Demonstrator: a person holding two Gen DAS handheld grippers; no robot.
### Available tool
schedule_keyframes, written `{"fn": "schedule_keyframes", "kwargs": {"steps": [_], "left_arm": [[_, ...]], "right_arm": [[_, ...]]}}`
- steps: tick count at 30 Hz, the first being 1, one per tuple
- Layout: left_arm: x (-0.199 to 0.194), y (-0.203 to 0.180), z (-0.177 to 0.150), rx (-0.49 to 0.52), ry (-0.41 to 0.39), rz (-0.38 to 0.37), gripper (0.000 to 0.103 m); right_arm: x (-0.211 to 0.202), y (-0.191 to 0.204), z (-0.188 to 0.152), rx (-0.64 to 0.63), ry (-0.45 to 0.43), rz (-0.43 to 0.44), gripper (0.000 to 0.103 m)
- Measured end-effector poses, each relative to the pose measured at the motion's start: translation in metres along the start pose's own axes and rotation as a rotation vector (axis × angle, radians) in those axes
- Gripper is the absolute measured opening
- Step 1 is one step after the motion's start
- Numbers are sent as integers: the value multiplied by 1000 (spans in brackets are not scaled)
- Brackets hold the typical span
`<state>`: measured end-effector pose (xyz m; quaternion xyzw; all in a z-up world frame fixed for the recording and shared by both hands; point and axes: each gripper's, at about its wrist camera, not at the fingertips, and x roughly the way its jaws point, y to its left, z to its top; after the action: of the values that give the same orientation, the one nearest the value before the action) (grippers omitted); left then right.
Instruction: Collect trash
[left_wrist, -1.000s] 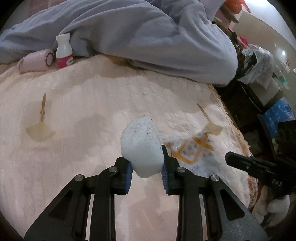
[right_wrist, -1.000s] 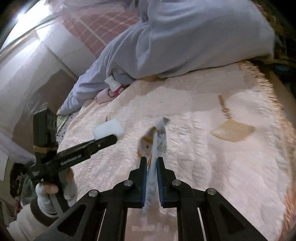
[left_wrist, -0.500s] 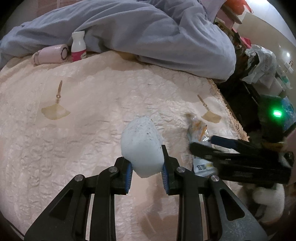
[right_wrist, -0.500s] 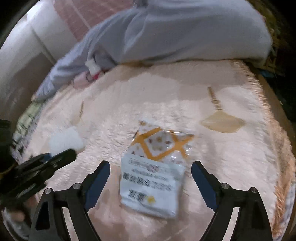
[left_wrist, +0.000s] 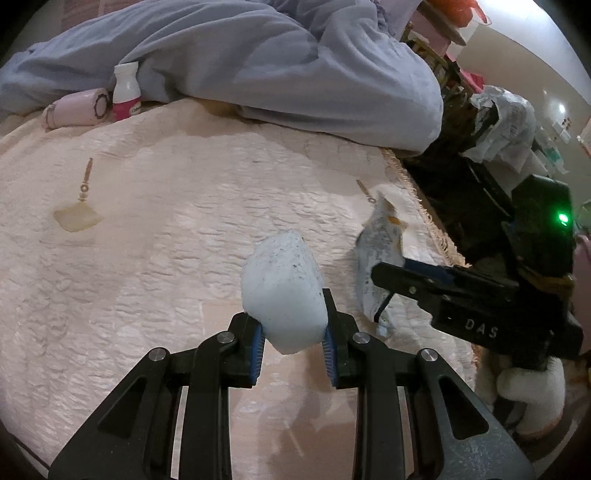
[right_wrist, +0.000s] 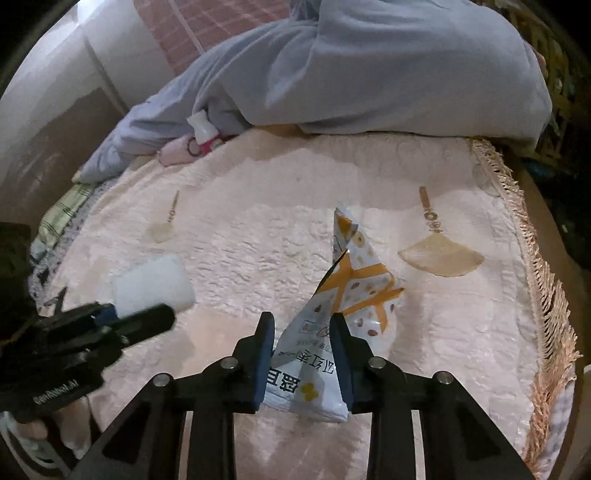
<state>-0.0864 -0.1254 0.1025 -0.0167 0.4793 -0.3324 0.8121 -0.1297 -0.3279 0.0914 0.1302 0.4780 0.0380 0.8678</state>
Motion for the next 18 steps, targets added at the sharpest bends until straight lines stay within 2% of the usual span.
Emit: {"fn": "schedule_keyframes", "kwargs": {"steps": [1, 2, 3, 9, 12, 15, 18], "left_arm": [[-1, 0, -1, 1, -1, 3, 24], [-2, 1, -2, 1, 0, 6, 24], [-2, 3, -2, 1, 0, 10, 24], [-5, 23, -5, -34, -4, 27, 24], [-5, 29, -6, -50, -3, 28, 24], [-4, 31, -9, -50, 2, 26, 24], [-3, 29, -11, -46, 8, 21, 24]], "right_arm": [[1, -2, 1, 13, -4, 3, 43], [4, -6, 1, 36, -6, -6, 65], [7, -10, 0, 58, 0, -17, 81], [32, -10, -3, 105, 50, 6, 82], [39, -1, 0, 84, 51, -14, 84], [59, -1, 0, 90, 111, -54, 87], [63, 1, -2, 83, 100, -76, 87]]}}
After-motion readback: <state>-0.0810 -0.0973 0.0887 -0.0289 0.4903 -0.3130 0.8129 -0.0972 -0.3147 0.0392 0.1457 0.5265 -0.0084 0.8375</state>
